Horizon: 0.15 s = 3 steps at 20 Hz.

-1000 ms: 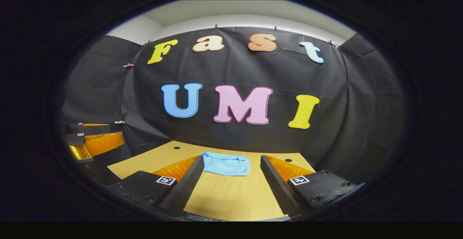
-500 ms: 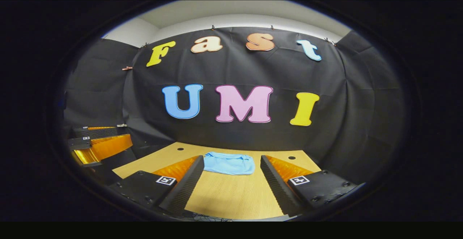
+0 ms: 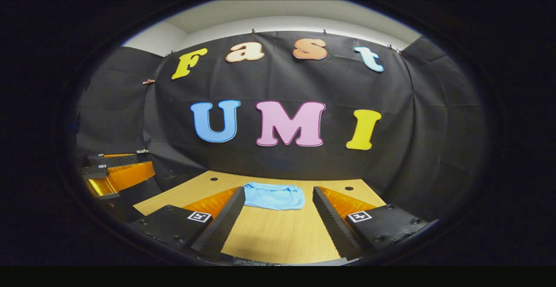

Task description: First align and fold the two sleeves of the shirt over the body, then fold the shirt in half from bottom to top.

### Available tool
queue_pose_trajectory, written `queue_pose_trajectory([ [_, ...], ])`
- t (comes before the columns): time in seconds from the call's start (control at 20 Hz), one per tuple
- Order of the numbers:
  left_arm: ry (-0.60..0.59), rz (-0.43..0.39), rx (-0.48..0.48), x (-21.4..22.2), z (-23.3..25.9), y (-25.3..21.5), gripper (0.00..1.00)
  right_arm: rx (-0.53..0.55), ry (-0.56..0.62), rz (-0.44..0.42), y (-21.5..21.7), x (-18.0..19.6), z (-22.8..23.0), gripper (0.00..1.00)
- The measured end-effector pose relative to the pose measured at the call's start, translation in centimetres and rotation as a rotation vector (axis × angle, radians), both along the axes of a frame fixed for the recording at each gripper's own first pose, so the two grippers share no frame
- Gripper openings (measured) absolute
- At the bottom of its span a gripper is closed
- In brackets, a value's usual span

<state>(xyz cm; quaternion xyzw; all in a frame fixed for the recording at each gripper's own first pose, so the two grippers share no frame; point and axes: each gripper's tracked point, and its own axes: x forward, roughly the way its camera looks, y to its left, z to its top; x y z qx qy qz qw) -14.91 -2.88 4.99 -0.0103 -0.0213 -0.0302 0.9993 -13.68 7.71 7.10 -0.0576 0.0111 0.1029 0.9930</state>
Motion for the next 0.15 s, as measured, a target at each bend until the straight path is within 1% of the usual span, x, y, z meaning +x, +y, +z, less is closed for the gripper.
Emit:
queue_pose_trajectory([
  [0.15, 0.002, -0.002, -0.011, 0.11, -0.26, 0.23, 0.98, -0.003, 0.005, -0.005, 0.26, 0.06, -0.41, 0.97],
])
